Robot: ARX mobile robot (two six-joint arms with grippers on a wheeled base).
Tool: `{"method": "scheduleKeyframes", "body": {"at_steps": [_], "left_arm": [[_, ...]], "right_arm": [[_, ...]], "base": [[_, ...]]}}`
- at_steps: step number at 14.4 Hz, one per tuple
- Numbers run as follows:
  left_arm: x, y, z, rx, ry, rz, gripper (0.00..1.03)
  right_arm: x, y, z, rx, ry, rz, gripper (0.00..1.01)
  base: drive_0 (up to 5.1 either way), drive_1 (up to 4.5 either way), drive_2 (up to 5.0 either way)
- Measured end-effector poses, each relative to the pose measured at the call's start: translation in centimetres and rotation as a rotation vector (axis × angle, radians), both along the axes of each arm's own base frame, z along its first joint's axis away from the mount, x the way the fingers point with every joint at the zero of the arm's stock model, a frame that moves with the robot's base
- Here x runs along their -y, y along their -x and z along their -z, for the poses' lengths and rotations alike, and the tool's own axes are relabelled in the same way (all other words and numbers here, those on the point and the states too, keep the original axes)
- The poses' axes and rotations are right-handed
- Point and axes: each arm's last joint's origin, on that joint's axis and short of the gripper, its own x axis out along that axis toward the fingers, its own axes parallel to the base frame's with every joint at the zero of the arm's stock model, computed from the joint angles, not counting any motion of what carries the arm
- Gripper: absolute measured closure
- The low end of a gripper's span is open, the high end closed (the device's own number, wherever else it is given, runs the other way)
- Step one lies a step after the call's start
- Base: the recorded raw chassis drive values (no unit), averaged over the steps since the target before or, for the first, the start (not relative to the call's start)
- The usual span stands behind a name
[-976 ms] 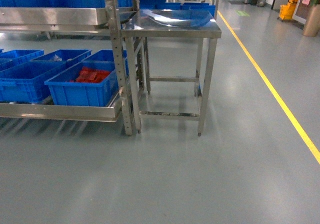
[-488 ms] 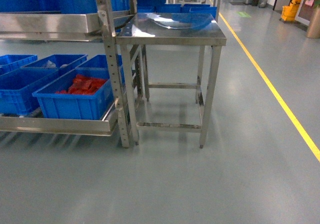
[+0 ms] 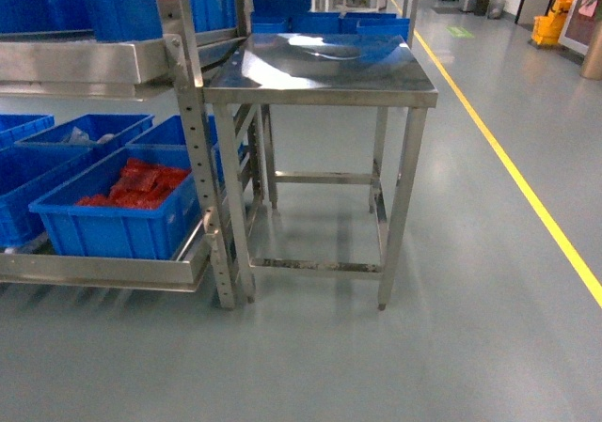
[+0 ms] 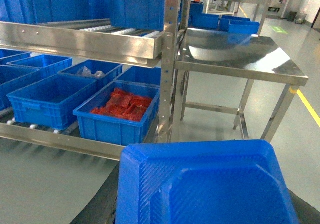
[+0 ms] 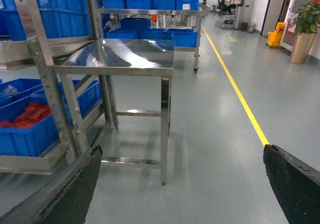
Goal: Pick blue part to blue bin on bottom shelf
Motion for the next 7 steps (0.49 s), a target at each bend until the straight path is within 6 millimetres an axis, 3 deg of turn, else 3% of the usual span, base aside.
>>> {"method": "scheduleKeyframes", "body": {"at_steps": [7], "left_arm": [[0.0, 0.01, -0.02, 0.001, 0.001, 0.0, 0.59]], "right_arm": [[0.0, 0.0, 0.09, -0.009, 0.0, 0.0, 0.03]], "base": [[0.0, 4.35, -4.3]]}}
